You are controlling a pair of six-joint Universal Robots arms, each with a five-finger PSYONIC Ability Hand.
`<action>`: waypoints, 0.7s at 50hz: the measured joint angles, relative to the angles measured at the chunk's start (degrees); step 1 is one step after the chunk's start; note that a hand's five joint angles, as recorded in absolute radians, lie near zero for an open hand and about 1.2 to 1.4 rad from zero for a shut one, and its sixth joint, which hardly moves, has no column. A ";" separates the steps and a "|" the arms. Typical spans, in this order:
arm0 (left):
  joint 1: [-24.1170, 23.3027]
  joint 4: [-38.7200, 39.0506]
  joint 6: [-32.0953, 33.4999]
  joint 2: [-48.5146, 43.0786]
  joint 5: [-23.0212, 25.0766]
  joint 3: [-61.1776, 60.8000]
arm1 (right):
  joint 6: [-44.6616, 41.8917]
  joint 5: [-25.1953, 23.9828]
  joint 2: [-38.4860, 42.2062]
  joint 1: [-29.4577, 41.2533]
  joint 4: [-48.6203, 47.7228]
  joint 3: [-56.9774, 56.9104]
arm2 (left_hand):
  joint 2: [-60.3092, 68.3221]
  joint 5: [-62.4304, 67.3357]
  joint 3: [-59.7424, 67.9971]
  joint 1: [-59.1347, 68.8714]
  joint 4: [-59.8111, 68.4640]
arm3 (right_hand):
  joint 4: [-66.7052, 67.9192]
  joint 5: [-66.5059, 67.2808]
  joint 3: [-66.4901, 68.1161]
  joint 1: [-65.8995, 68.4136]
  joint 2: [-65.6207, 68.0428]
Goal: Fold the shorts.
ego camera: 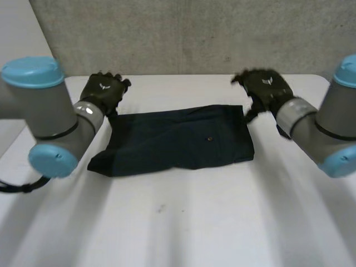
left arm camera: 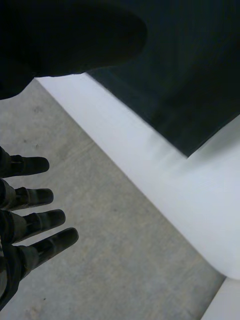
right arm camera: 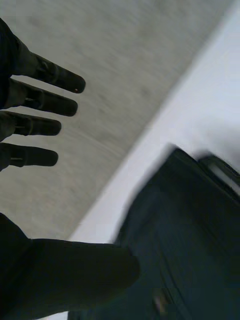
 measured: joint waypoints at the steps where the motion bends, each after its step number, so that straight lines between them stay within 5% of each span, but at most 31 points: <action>1: 0.00 0.00 0.00 0.00 0.00 0.00 | 0.00 0.00 0.00 0.00 0.00 0.00 | 0.00 0.00 0.00 0.00 0.00 | 0.00 0.00 0.00 0.00 0.00; 10: 0.12 3.08 -1.73 5.81 4.81 -17.13 | -1.83 -5.74 3.60 -3.15 3.52 9.30 | 0.00 -0.01 0.00 0.00 0.00 | 8.97 8.18 8.82 7.64 8.98; 22: 0.73 5.55 -2.57 5.30 5.33 -21.24 | -6.93 -4.02 11.70 -2.79 -6.22 7.39 | 0.00 -0.01 0.00 0.00 0.00 | 11.84 10.79 11.85 9.86 12.07; 28: 1.07 5.97 -4.14 5.22 5.36 -21.33 | -7.16 -2.22 14.63 -2.47 -8.51 4.50 | 0.00 -0.01 0.00 0.00 0.00 | 43.50 41.18 43.20 31.08 44.19; 35: 1.35 5.99 -4.80 5.37 5.42 -21.26 | -7.02 -1.73 13.38 -2.81 -8.10 4.49 | 0.00 0.00 0.00 0.00 0.00 | 48.92 44.50 48.03 32.11 47.13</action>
